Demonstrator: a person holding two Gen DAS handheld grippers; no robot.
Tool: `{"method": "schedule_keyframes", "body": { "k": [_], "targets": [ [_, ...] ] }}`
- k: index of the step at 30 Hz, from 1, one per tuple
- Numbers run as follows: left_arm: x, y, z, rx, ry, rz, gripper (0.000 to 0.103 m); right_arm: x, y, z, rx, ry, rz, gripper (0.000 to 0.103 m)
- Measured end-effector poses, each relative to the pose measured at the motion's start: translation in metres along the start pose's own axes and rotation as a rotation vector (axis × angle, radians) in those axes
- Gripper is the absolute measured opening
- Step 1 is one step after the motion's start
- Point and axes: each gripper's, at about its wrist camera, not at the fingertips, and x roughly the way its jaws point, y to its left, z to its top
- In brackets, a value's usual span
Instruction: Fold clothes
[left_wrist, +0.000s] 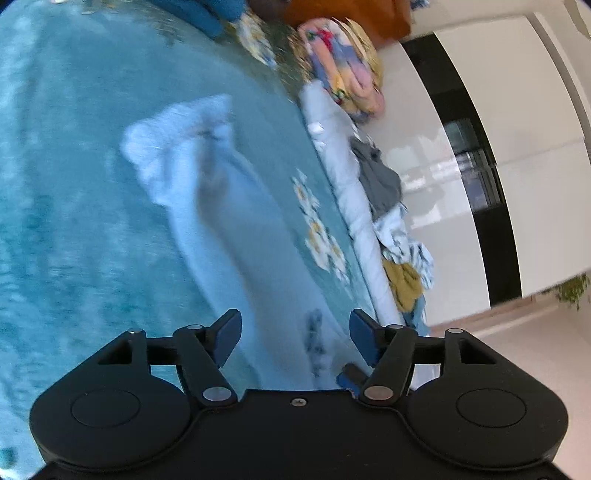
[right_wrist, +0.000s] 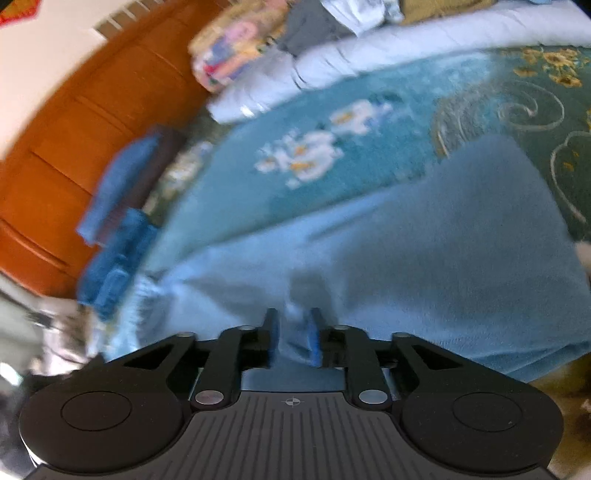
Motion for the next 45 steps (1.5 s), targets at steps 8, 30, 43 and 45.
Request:
{"method": "schedule_keyframes", "body": {
  "k": [8, 30, 43, 45],
  "targets": [
    [0.083, -0.059, -0.021, 0.147, 0.182, 0.013, 0.068, -0.066, -0.057, 0.013, 0.112, -0.151, -0.030, 0.027],
    [0.160, -0.091, -0.043, 0.408, 0.238, 0.021, 0.017, -0.088, -0.135, 0.015, 0.268, -0.180, -0.066, 0.033],
    [0.143, -0.059, -0.031, 0.310, 0.203, 0.068, 0.024, -0.081, -0.120, 0.015, 0.229, -0.166, -0.060, 0.036],
    [0.129, -0.066, -0.023, 0.310, 0.162, 0.037, 0.027, -0.082, -0.117, 0.015, 0.222, -0.170, -0.061, 0.036]
  ]
}}
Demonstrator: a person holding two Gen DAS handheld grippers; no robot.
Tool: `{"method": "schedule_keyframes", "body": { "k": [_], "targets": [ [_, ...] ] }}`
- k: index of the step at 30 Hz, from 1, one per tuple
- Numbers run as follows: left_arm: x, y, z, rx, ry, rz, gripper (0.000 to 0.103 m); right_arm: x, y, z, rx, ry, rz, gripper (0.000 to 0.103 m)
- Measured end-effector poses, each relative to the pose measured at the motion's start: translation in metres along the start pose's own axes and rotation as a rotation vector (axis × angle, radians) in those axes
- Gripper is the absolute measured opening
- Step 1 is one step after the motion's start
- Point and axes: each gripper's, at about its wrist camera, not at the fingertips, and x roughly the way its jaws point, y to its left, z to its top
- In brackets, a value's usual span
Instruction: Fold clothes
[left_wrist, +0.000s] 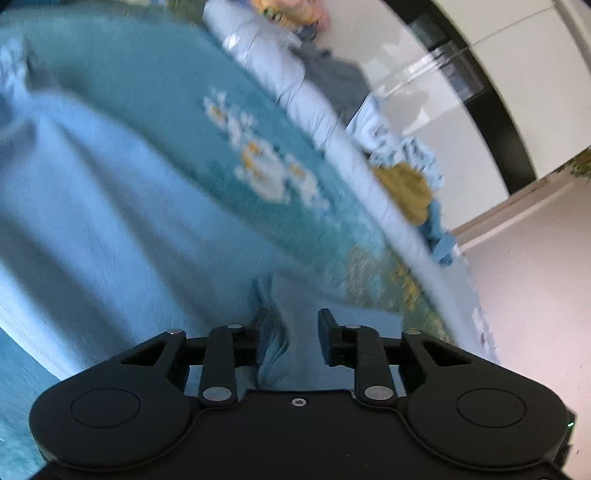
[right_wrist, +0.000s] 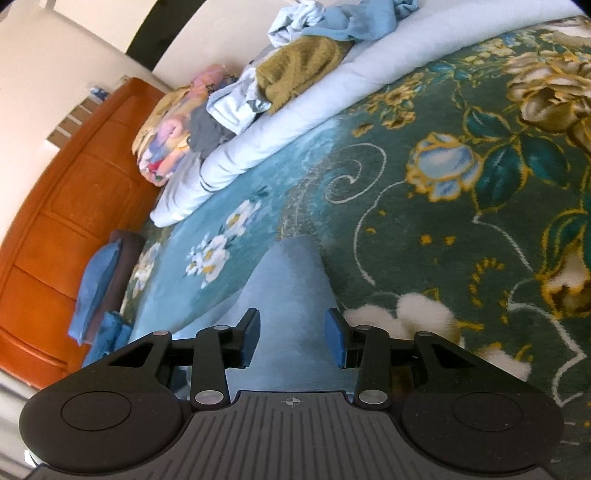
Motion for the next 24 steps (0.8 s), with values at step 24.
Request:
{"method": "schedule_keyframes", "body": {
  "k": [24],
  "targets": [
    [-0.131, 0.147, 0.006, -0.513, -0.461, 0.185, 0.056, 0.023, 0.031, -0.022, -0.062, 0.083, -0.029, 0.040]
  ]
}}
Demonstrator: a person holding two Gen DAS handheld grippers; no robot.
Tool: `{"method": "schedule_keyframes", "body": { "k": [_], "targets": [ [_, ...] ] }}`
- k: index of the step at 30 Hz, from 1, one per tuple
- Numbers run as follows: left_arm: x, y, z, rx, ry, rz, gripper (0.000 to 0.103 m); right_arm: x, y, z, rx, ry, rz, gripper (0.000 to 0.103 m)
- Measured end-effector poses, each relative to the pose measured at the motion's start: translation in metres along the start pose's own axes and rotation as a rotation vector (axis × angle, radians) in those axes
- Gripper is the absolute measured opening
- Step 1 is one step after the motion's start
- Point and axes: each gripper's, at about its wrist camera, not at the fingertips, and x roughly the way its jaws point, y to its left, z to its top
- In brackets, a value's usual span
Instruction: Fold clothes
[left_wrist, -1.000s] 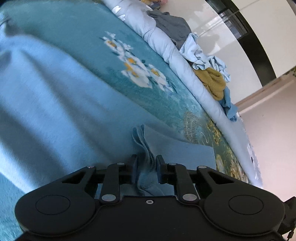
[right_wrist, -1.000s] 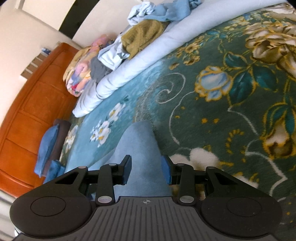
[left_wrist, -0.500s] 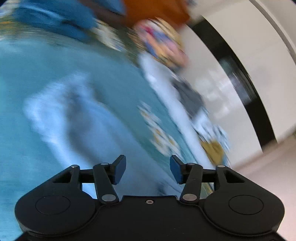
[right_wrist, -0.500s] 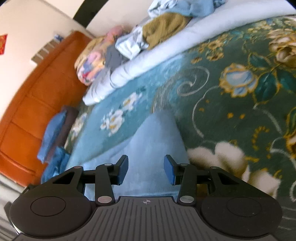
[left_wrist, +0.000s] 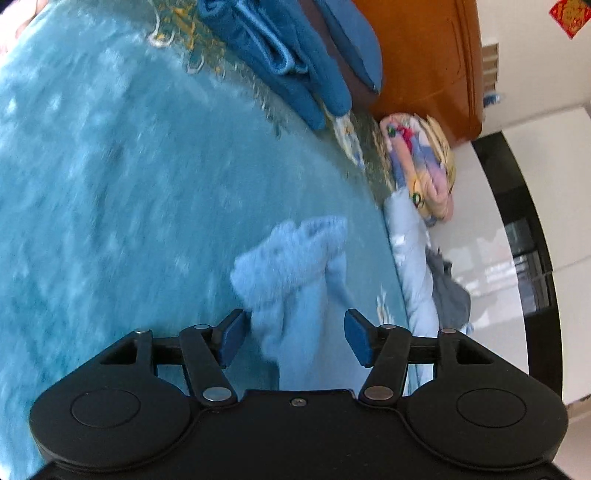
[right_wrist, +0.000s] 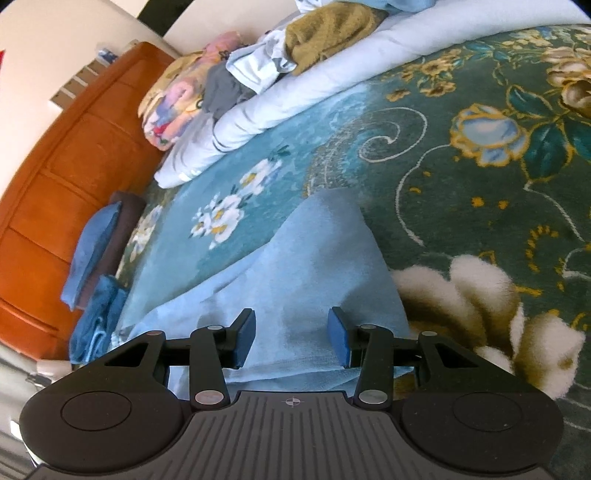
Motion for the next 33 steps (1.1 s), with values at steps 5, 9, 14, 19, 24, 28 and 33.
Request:
{"method": "schedule_keyframes", "body": {
  "k": [5, 9, 14, 19, 24, 28, 33],
  "targets": [
    [0.000, -0.002, 0.000, 0.041, -0.032, 0.037, 0.029, 0.001, 0.001, 0.000, 0.000, 0.003, -0.010, 0.041],
    [-0.005, -0.010, -0.005, 0.088, -0.054, 0.035, 0.019, 0.001, -0.002, 0.000, 0.009, 0.004, -0.003, 0.041],
    [-0.015, -0.047, -0.015, 0.207, -0.078, -0.031, 0.014, -0.002, -0.011, 0.001, 0.033, -0.003, 0.006, 0.041],
    [-0.026, -0.108, -0.045, 0.331, 0.005, -0.230, 0.014, -0.004, -0.019, 0.002, 0.052, -0.007, 0.024, 0.041],
    [-0.020, -0.163, -0.105, 0.494, 0.147, -0.384, 0.014, -0.007, -0.027, 0.004, 0.066, -0.015, 0.037, 0.041],
    [0.001, -0.180, -0.159, 0.595, 0.279, -0.413, 0.014, -0.010, -0.035, 0.006, 0.086, -0.023, 0.047, 0.041],
    [0.027, -0.176, -0.218, 0.685, 0.442, -0.348, 0.014, -0.016, -0.047, 0.009, 0.109, -0.042, 0.041, 0.042]
  ]
}}
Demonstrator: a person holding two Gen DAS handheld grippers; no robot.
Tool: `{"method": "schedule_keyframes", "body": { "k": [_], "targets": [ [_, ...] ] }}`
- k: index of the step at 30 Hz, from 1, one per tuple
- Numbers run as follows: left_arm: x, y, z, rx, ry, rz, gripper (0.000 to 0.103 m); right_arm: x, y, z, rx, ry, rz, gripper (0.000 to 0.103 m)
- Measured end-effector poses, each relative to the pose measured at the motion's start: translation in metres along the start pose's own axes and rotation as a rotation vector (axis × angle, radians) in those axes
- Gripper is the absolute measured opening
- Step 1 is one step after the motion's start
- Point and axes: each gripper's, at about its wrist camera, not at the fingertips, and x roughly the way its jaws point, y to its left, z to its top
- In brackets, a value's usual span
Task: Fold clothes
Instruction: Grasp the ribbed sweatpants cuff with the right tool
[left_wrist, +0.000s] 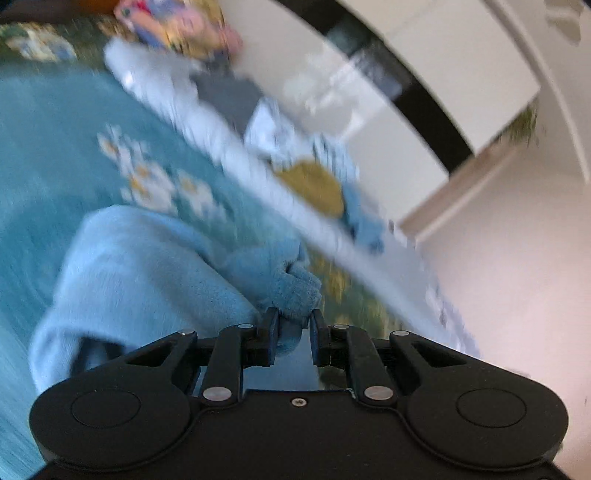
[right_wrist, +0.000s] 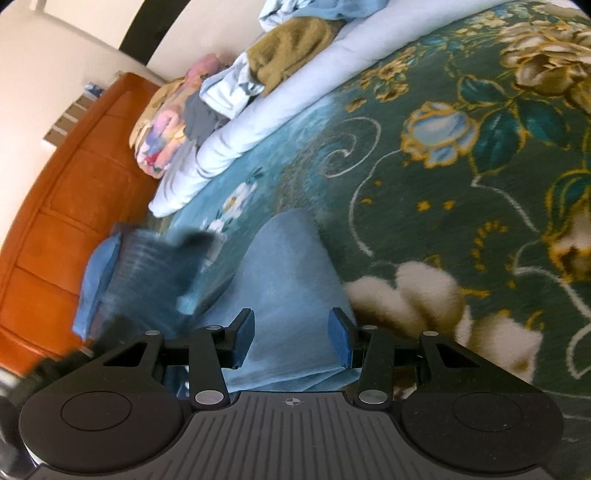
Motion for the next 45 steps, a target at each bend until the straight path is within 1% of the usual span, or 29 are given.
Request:
{"method": "schedule_keyframes", "body": {
  "k": [3, 6, 7, 8, 9, 10, 12, 13, 14, 16, 19, 22, 25, 26, 28, 31, 33, 34, 36, 38, 39, 40, 42, 45],
  "targets": [
    [0.018, 0.003, -0.019, 0.015, 0.069, 0.028, 0.014, -0.002, -0.005, 0.002, 0.012, -0.012, -0.024, 0.045],
    [0.023, 0.012, -0.016, 0.004, 0.100, 0.034, 0.014, -0.002, -0.007, 0.004, 0.023, -0.016, -0.014, 0.045],
    [0.024, 0.014, -0.015, -0.001, 0.110, 0.034, 0.017, -0.002, -0.006, 0.005, 0.022, -0.018, -0.005, 0.045],
    [0.018, 0.012, -0.016, -0.013, 0.119, 0.023, 0.029, -0.002, -0.005, 0.005, 0.021, -0.019, 0.003, 0.045],
    [0.013, 0.013, -0.014, -0.024, 0.122, 0.001, 0.034, -0.002, -0.003, 0.005, 0.016, -0.019, 0.015, 0.045],
    [0.009, 0.013, -0.012, -0.035, 0.124, -0.021, 0.037, -0.001, 0.000, 0.005, 0.006, -0.014, 0.030, 0.045],
    [-0.003, 0.010, -0.005, -0.014, 0.091, -0.041, 0.040, 0.004, 0.007, 0.005, -0.011, -0.001, 0.051, 0.047],
    [-0.011, 0.009, -0.003, 0.002, 0.070, -0.036, 0.047, 0.007, 0.010, 0.004, -0.020, 0.006, 0.055, 0.049],
    [-0.019, 0.011, -0.002, 0.004, 0.050, -0.020, 0.049, 0.011, 0.014, 0.004, -0.029, 0.015, 0.058, 0.053],
    [-0.035, 0.017, 0.001, 0.006, 0.010, 0.014, 0.050, 0.018, 0.018, 0.002, -0.029, 0.032, 0.059, 0.055],
    [-0.058, 0.034, -0.001, -0.003, -0.040, 0.116, 0.051, 0.022, 0.024, 0.000, -0.024, 0.049, 0.086, 0.058],
    [-0.074, 0.054, -0.008, 0.010, -0.046, 0.216, 0.052, 0.024, 0.030, 0.001, -0.018, 0.056, 0.115, 0.064],
    [-0.084, 0.069, -0.016, -0.018, -0.042, 0.253, 0.052, 0.028, 0.036, 0.003, -0.006, 0.069, 0.127, 0.066],
    [-0.085, 0.072, -0.017, -0.028, -0.036, 0.256, 0.053, 0.031, 0.039, 0.004, -0.011, 0.078, 0.125, 0.069],
    [-0.080, 0.072, -0.018, -0.017, -0.018, 0.261, 0.054, 0.038, 0.043, 0.002, -0.020, 0.099, 0.110, 0.070],
    [-0.069, 0.071, -0.017, 0.015, 0.004, 0.280, 0.059, 0.046, 0.046, -0.002, -0.012, 0.118, 0.105, 0.071],
    [-0.062, 0.070, -0.015, 0.020, 0.017, 0.281, 0.059, 0.049, 0.049, -0.003, -0.010, 0.123, 0.112, 0.068],
    [-0.058, 0.070, -0.014, 0.022, 0.023, 0.281, 0.061, 0.050, 0.050, -0.003, -0.009, 0.124, 0.112, 0.066],
    [-0.051, 0.069, -0.013, 0.045, 0.027, 0.315, 0.062, 0.053, 0.052, -0.002, -0.002, 0.131, 0.105, 0.057],
    [-0.049, 0.072, -0.013, 0.041, 0.031, 0.330, 0.062, 0.054, 0.051, -0.002, 0.010, 0.130, 0.089, 0.048],
    [-0.048, 0.074, -0.013, 0.027, 0.028, 0.330, 0.062, 0.055, 0.050, -0.002, 0.014, 0.131, 0.083, 0.042],
    [-0.046, 0.076, -0.012, 0.021, 0.025, 0.337, 0.062, 0.056, 0.048, -0.003, 0.018, 0.133, 0.078, 0.039],
    [-0.042, 0.079, -0.012, 0.029, 0.025, 0.354, 0.062, 0.057, 0.047, -0.004, 0.013, 0.139, 0.068, 0.031],
    [-0.039, 0.080, -0.012, 0.041, 0.021, 0.366, 0.063, 0.055, 0.050, -0.003, -0.004, 0.136, 0.065, 0.025]
  ]
}}
